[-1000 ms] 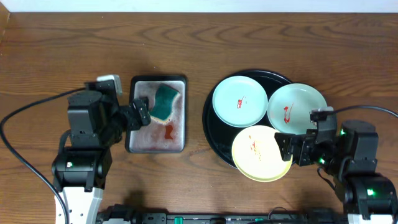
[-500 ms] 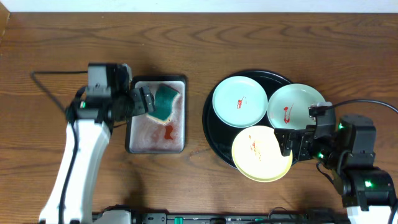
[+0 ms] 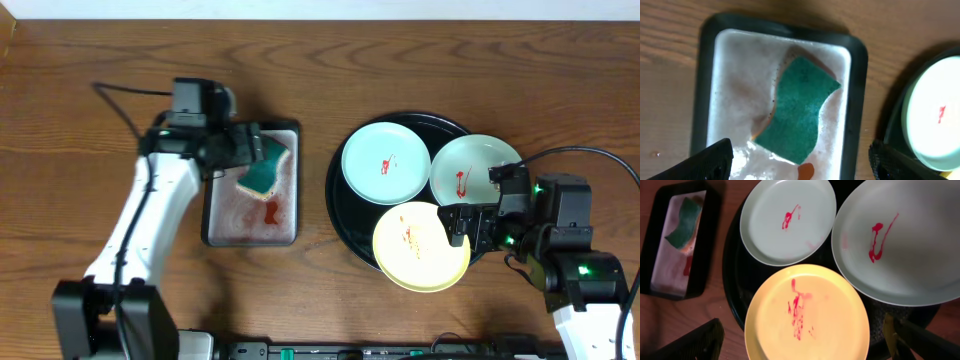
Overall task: Clean dirty plates on tray and stack at the side
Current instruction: 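Reach the left gripper to the green sponge in the dark tray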
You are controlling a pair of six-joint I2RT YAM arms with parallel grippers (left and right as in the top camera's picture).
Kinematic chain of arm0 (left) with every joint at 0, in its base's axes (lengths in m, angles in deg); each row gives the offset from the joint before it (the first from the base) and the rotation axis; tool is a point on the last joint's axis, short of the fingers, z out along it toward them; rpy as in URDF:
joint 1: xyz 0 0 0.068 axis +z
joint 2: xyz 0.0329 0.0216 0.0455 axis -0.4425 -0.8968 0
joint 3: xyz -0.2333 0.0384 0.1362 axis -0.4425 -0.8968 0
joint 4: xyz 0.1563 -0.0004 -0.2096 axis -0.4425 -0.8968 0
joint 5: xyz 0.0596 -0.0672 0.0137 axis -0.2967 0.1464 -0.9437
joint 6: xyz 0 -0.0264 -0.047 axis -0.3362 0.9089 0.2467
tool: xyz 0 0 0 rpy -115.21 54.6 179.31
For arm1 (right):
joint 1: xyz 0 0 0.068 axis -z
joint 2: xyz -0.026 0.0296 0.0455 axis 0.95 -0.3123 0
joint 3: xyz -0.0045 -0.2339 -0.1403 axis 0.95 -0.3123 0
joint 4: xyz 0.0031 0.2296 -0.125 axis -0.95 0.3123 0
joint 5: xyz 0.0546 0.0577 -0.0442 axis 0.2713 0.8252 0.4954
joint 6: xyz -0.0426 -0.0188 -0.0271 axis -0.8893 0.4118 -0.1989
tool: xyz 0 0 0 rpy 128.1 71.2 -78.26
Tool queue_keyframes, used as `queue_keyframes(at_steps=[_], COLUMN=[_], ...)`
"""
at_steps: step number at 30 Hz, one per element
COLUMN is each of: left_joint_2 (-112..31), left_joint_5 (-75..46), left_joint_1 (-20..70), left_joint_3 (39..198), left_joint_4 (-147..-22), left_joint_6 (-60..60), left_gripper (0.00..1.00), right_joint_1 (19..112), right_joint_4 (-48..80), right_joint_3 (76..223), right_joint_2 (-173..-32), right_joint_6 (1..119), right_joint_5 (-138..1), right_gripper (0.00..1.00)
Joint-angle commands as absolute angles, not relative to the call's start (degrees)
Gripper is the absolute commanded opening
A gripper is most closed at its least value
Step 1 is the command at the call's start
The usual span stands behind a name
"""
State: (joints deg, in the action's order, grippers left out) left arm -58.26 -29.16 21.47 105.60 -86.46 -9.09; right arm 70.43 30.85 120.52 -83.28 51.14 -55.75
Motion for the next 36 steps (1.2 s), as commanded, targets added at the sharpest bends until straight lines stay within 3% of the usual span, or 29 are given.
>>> queue_keyframes(at_steps=[1,20,28,36], left_joint_2=[-61.3,-74.8,-76.0,-76.1], left_joint_5=[-39.8,-40.9,-40.8,-42.7], left_joint_1=[17.3,14.9,13.2,11.9], left_joint_3=[107.0,107.0,107.0,107.0], left_joint_4=[-86.0,-81.1,-79.6,-79.3], left_joint_6=[-11.4,-12.7,-12.7,-12.4], left_gripper=[0.87,0.78,0.63,0.59], right_joint_1=[69.8,69.8,69.8,69.8], right_joint_4=[30.7,30.5,30.0,29.6], right_joint_3=[121.5,121.5,121.5,121.5], right_joint_2=[-83.4,-83.4,-83.4,-83.4], right_joint_6=[50.4,50.4,50.4,50.4], right_joint_5=[-55.5,-55.5,-55.5,-55.5], right_gripper=[0.99,0.88,0.82,0.81])
